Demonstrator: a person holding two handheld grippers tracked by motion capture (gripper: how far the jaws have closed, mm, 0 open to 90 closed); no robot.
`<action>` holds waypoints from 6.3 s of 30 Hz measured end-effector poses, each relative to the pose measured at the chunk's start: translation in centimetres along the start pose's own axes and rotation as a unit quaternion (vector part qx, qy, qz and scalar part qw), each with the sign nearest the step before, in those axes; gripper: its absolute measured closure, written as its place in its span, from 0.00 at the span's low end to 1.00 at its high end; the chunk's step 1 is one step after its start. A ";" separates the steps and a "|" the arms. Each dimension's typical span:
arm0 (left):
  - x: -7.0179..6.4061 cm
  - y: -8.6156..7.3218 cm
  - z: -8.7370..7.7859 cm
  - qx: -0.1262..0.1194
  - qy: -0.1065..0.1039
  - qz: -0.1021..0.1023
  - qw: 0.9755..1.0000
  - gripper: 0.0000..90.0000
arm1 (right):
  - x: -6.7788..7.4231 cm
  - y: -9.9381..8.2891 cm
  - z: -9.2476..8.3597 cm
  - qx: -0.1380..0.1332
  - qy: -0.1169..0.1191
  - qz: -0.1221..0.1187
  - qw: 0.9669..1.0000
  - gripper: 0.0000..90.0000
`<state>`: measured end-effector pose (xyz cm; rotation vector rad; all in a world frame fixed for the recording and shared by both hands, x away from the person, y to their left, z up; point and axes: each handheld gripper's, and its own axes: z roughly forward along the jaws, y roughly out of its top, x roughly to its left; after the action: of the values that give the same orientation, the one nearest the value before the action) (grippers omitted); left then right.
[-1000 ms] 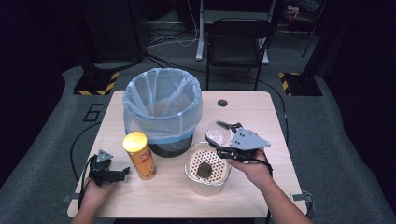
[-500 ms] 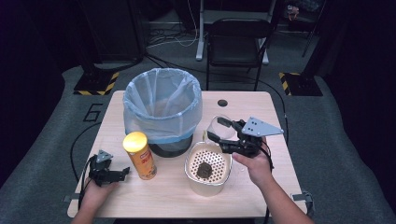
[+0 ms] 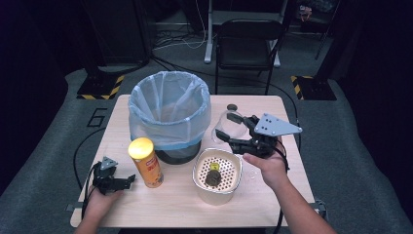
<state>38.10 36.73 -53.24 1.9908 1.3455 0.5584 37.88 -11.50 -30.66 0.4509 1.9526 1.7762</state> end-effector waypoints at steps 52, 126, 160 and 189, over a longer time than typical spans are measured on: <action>0.0 0.0 -0.1 -0.003 -0.002 0.006 1.000 0.02 | -2.6 5.8 15.4 0.049 -0.026 0.045 0.997 0.34; -3.7 4.4 -9.2 -0.106 -0.147 0.038 0.983 0.02 | -0.5 -5.9 -0.8 0.110 -0.093 0.018 0.989 0.31; -6.5 4.9 -3.1 -0.098 -0.169 0.067 0.978 0.06 | -1.2 -7.5 -3.6 0.085 -0.118 0.064 0.987 0.31; -7.2 4.8 -3.8 -0.116 -0.138 0.098 0.979 0.27 | -1.8 -8.5 -3.9 0.089 -0.123 0.076 0.986 0.33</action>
<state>35.94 29.93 -47.03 1.9344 0.8814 0.4825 37.87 -16.68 -38.68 0.8579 1.9497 1.5540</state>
